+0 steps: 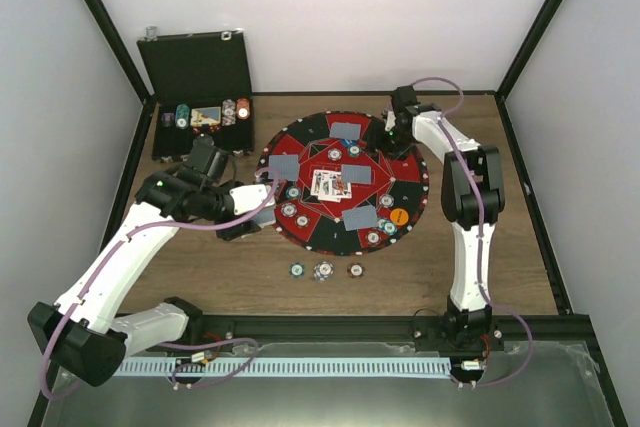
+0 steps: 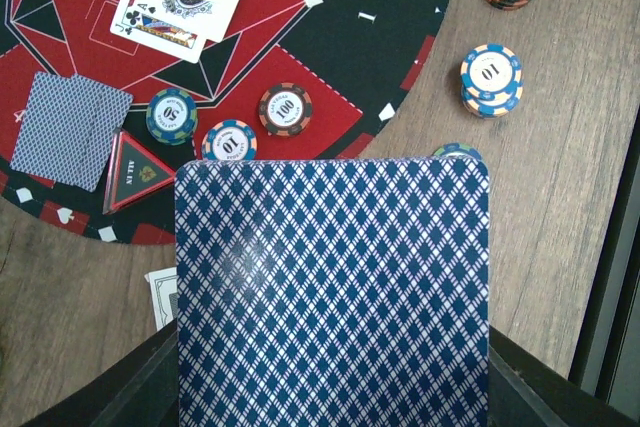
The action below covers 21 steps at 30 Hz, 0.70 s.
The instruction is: Distribute texas hold em gaming equipment
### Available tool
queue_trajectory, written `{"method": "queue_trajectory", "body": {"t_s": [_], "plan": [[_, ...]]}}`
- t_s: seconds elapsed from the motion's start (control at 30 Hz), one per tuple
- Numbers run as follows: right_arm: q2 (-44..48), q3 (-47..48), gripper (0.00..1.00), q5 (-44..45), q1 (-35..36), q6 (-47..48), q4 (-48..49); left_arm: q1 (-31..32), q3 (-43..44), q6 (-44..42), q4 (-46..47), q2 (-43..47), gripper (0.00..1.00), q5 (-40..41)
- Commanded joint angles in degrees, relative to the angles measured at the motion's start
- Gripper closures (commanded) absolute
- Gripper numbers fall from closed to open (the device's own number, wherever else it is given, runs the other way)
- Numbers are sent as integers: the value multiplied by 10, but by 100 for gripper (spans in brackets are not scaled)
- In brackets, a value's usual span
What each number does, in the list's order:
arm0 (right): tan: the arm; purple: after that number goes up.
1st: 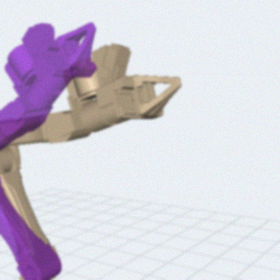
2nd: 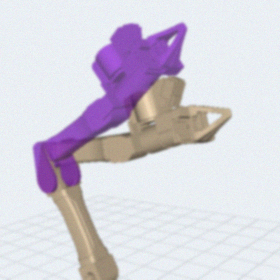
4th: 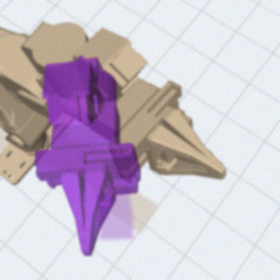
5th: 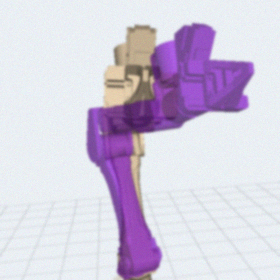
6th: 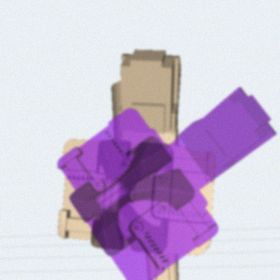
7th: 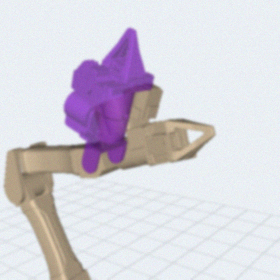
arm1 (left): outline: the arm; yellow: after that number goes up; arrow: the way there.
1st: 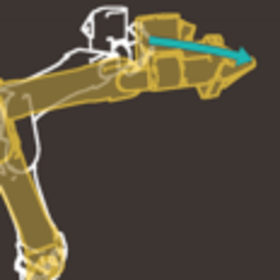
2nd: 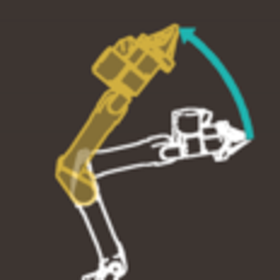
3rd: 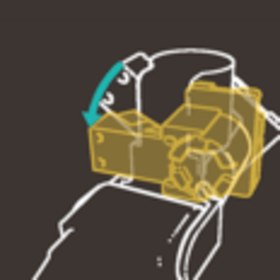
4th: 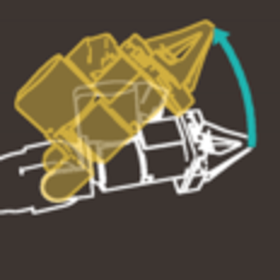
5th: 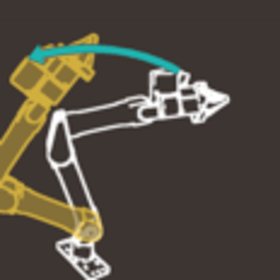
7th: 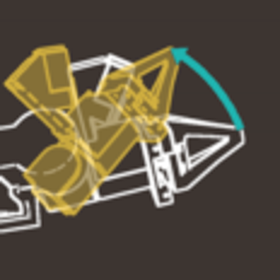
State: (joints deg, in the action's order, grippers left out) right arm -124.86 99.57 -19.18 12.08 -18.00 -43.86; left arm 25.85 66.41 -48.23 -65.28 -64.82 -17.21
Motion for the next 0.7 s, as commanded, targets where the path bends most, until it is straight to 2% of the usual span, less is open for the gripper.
{"method": "queue_trajectory", "body": {"t_s": [0.0, 0.17, 0.4, 0.67], "plan": [[50, 38, 34, 84, 2, 4, -33, 1, 3, -2, -1, 5, 92, -14], [151, -33, 31, 32, 43, -22, 25, 1, 9, 6, -2, -5, 92, -22], [282, -223, 22, -115, 122, -117, 178, 1, 16, 7, 5, -14, 92, -32], [361, -355, 14, -253, 206, -249, 355, 1, 17, 5, 9, -14, 92, -39]]}}
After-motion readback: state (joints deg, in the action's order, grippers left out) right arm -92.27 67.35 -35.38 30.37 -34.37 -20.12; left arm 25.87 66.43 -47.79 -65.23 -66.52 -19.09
